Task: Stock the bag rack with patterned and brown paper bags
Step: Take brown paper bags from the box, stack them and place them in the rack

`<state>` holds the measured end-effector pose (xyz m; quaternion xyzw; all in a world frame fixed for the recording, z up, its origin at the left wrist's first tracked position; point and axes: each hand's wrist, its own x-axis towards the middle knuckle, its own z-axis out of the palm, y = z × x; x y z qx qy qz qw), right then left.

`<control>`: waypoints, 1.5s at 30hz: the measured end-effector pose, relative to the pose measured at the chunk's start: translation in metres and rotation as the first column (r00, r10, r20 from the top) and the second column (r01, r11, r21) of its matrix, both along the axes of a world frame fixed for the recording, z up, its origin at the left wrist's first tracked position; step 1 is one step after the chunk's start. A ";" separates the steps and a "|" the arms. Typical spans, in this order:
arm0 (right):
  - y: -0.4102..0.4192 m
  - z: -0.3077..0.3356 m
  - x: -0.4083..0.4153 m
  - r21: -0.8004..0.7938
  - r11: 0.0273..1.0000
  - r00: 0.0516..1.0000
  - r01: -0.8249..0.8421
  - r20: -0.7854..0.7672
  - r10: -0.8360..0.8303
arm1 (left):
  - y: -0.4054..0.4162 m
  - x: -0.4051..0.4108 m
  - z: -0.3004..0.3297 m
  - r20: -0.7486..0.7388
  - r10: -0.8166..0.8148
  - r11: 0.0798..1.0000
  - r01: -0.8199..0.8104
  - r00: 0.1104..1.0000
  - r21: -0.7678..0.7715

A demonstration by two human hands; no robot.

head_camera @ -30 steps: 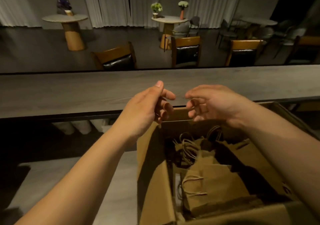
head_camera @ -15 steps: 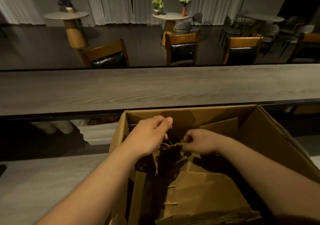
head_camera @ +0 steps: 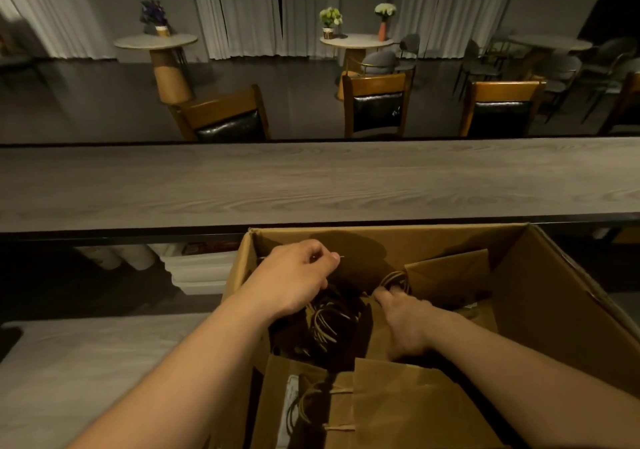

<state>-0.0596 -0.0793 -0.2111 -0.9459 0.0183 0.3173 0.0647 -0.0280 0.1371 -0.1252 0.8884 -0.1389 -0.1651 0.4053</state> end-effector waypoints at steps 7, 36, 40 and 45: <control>0.012 -0.005 0.002 -0.040 0.997 0.992 -0.073 -0.104 0.068 | 0.002 0.003 -0.002 -0.013 -0.023 1.000 0.023 1.000 0.015; 0.002 0.083 0.007 0.923 0.240 0.702 0.300 -0.043 -0.711 | 0.011 0.005 0.000 -0.301 0.043 0.752 -0.229 0.953 -0.618; 0.003 0.089 0.004 0.912 0.288 0.651 0.293 0.030 -0.758 | 0.014 0.007 0.005 -0.302 0.106 0.722 -0.282 0.947 -0.632; -0.009 0.099 0.001 0.880 0.375 0.695 0.293 0.073 -0.715 | 0.012 0.001 0.011 -0.243 0.176 0.719 -0.294 0.954 -0.630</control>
